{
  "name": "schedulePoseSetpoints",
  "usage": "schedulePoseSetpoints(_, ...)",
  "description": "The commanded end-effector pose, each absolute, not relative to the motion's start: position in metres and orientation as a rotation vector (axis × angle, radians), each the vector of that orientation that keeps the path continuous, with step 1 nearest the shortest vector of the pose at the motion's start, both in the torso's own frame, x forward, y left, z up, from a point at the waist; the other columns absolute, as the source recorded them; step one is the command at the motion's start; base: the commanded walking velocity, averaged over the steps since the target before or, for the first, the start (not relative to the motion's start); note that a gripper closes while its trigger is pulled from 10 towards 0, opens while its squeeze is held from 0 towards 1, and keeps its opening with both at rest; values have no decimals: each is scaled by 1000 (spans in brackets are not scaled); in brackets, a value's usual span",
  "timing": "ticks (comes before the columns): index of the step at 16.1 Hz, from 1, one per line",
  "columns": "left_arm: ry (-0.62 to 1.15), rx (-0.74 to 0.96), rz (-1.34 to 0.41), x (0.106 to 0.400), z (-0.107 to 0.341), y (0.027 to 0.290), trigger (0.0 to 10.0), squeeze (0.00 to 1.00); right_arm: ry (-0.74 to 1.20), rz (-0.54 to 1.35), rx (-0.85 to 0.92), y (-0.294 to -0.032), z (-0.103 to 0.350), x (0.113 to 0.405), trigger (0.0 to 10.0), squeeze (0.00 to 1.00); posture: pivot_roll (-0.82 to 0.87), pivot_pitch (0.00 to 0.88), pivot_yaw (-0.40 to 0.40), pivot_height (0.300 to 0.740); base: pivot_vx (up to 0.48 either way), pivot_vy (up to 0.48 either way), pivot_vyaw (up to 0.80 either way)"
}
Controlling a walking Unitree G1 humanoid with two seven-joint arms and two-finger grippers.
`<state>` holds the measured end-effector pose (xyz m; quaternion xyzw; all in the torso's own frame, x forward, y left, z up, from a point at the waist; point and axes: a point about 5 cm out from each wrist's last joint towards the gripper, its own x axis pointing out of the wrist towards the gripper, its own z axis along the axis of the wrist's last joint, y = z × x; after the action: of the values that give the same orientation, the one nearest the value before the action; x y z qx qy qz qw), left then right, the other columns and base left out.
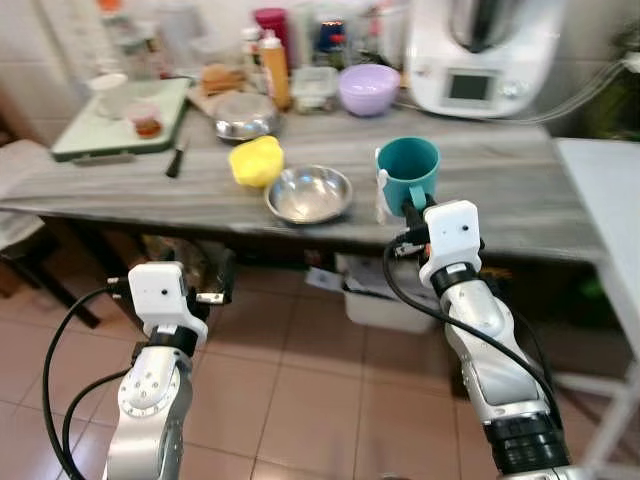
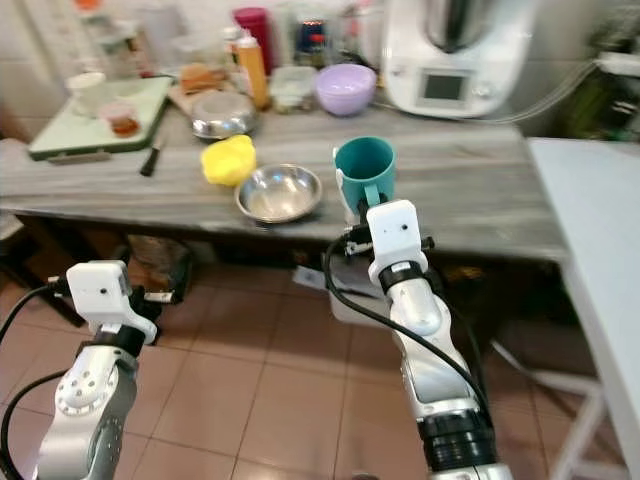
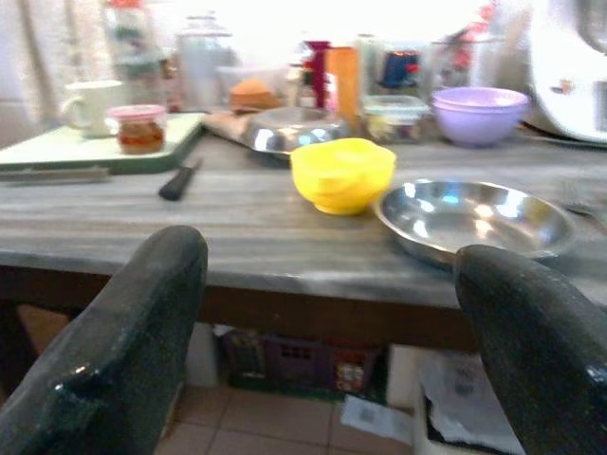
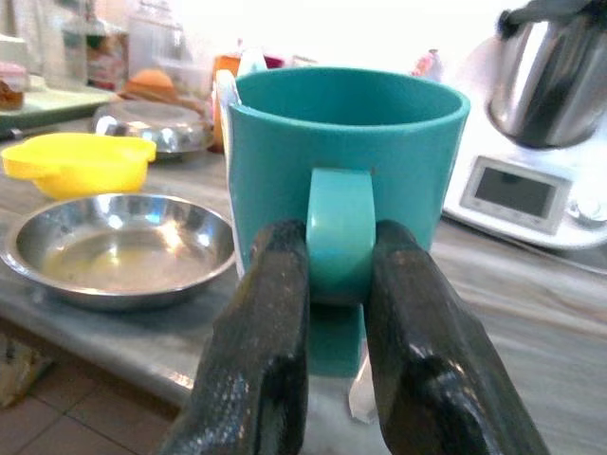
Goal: Setting the table
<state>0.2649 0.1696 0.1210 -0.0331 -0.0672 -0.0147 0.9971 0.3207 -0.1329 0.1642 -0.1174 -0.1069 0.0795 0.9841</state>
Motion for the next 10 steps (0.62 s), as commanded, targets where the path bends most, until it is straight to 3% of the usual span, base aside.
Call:
schedulePoseSetpoints(1,-143,-54,-33,264,123,171,10000,0,-242,155,-226,-133,171,321,10000,0,-74,66,64,740,480,0,0)
schedulePoseSetpoints(6,-141,-60,-45,264,124,170,10000,0,-256,141,-244,-134,174,322,10000,0,-74,69,63,740,480,0,0)
schedulePoseSetpoints(10,-130,-61,-87,259,123,167,10000,0,-265,106,-262,-138,177,323,10000,0,-76,71,59,740,312,0,0)
